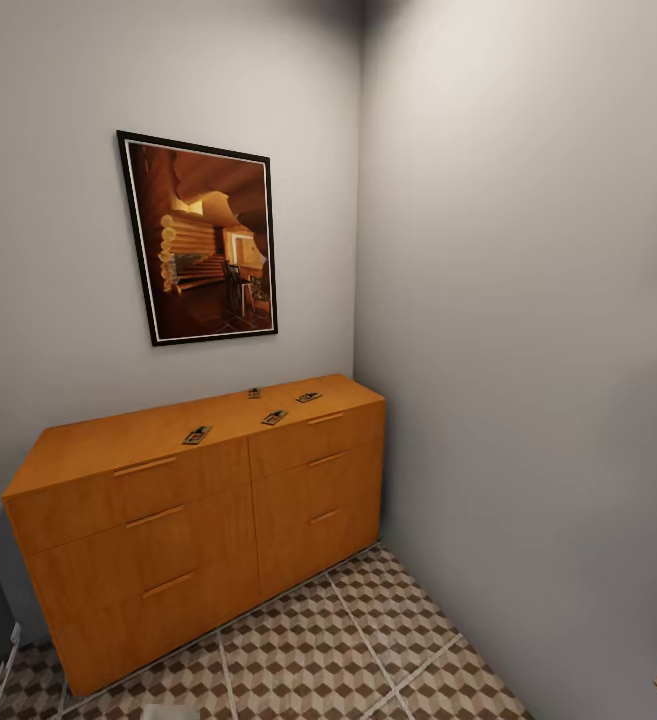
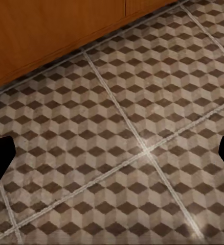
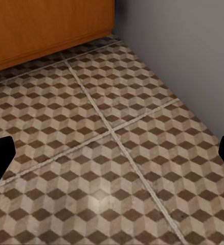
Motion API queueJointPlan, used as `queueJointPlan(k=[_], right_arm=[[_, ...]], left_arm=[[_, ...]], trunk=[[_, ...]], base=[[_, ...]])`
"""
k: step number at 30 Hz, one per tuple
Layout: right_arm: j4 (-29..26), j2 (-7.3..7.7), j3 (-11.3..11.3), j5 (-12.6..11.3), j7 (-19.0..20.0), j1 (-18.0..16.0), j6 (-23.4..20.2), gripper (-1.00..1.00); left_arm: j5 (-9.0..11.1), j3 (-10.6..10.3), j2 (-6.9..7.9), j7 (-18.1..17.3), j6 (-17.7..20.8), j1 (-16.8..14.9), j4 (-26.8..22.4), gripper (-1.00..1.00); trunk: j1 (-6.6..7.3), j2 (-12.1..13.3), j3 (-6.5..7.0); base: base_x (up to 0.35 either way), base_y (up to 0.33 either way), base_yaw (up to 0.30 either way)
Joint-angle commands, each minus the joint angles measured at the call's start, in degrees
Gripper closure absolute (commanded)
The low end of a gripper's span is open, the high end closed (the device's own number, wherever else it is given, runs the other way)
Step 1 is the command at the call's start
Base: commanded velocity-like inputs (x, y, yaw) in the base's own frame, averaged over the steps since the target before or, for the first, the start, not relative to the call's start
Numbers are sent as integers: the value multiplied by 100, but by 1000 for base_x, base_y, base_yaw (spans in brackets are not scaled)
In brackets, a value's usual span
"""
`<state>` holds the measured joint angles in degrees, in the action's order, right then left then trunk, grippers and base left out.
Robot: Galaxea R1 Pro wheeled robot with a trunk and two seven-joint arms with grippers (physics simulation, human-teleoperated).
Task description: Take the four mousetraps from the cabinet in the bathroom and place them on the bathroom floor. Make sure all four end up on the same floor surface, and ensure that at least two of them are either under or directly next to the same bathroom sink.
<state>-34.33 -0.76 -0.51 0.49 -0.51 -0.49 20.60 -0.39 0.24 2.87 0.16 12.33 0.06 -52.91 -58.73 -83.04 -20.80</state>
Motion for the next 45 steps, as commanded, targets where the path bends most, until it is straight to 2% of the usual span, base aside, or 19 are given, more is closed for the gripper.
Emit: queueJointPlan(k=[1, 5, 8, 9, 12, 14, 15, 17, 22, 24, 27, 30, 32, 34, 35, 38, 39, 43, 45], right_arm=[[4, 0, -6, 4, -6, -3, 18, -100], [5, -2, -8, 6, -5, -3, 21, -100], [5, -2, -9, 6, -6, -3, 22, -100], [5, -2, -10, 5, -4, -3, 23, -100], [5, -1, -10, 4, -3, -3, 23, -100], [11, -2, -9, 4, -7, -3, 23, -100], [11, -2, -9, 4, -6, -3, 23, -100], [13, -2, -10, 4, -6, -3, 23, -100], [14, -3, -10, 4, -5, -3, 23, -100], [14, -3, -10, 4, -3, -3, 22, -100], [26, -3, -6, 4, -2, -3, 18, -100], [77, 0, -3, 3, -2, -3, 16, -100], [98, 3, 2, 3, -2, -3, 15, -100], [106, 4, 4, 3, -5, -3, 15, -100], [111, 5, 5, 3, -5, -3, 15, -100], [115, 5, 6, 3, -5, -3, 15, -100], [117, 7, 7, 3, -4, -3, 15, -100], [119, 18, 7, 3, -4, -3, 15, -100], [121, 21, 7, 3, -4, -3, 15, -100]], left_arm=[[-4, 2, 1, 0, 272, 0, -209, -100], [-5, 2, 2, -7, 1025, -3, -959, -100], [-5, 2, 1, -7, 1398, -5, -1492, -100], [-5, 2, 0, -7, 1573, -8, -1820, -100], [-5, 2, 0, -4, 1808, -13, -2256, -100], [-10, 2, 2, -6, 2229, -33, -2706, -100], [-11, 2, 2, -8, 2357, -44, -2797, -100], [-13, 2, 3, -17, 2879, -135, -3097, -100], [-13, 2, 3, -25, 3328, -345, -3357, -100], [-14, 2, 3, -25, 3506, -535, -3455, -100], [-10, 2, 3, -25, 3817, -856, -3526, -100], [0, 2, 3, -29, 4308, -1422, -3560, -100], [12, 2, -6, -31, 4449, -1808, -3569, -100], [25, 2, -31, -32, 4511, -2105, -3568, -100], [36, 2, -81, -32, 4552, -2418, -3552, -100], [46, 2, -174, -33, 4590, -2873, -3479, -100], [48, 2, -242, -33, 4607, -3168, -3377, -100], [48, 2, -335, -33, 4624, -3784, -3043, -100], [44, 2, -374, -33, 4631, -4423, -2568, -100]], trunk=[[0, -3, -6], [0, -3, -6], [0, -3, -6], [0, -3, -6], [0, -3, -6], [0, -3, -6], [0, -3, -6], [0, -3, -6], [0, -3, -6], [0, -3, -6], [0, -3, -6], [0, -3, -6], [0, -3, -6], [0, -3, -6], [0, -3, -6], [0, -3, -6], [0, -3, -6], [0, -3, -6], [0, -3, -6]], base=[[0, 0, 0], [0, 0, 0], [0, 0, 0], [0, 0, 0], [0, 0, 0], [0, 0, 0], [0, 0, 0], [0, 0, 0], [0, 0, 0], [0, 0, 0], [0, 0, 0], [0, 0, 0], [0, 0, 0], [0, 0, 0], [0, 0, 0], [0, 0, 0], [0, 0, 0], [0, 0, 0], [0, 0, 0]])
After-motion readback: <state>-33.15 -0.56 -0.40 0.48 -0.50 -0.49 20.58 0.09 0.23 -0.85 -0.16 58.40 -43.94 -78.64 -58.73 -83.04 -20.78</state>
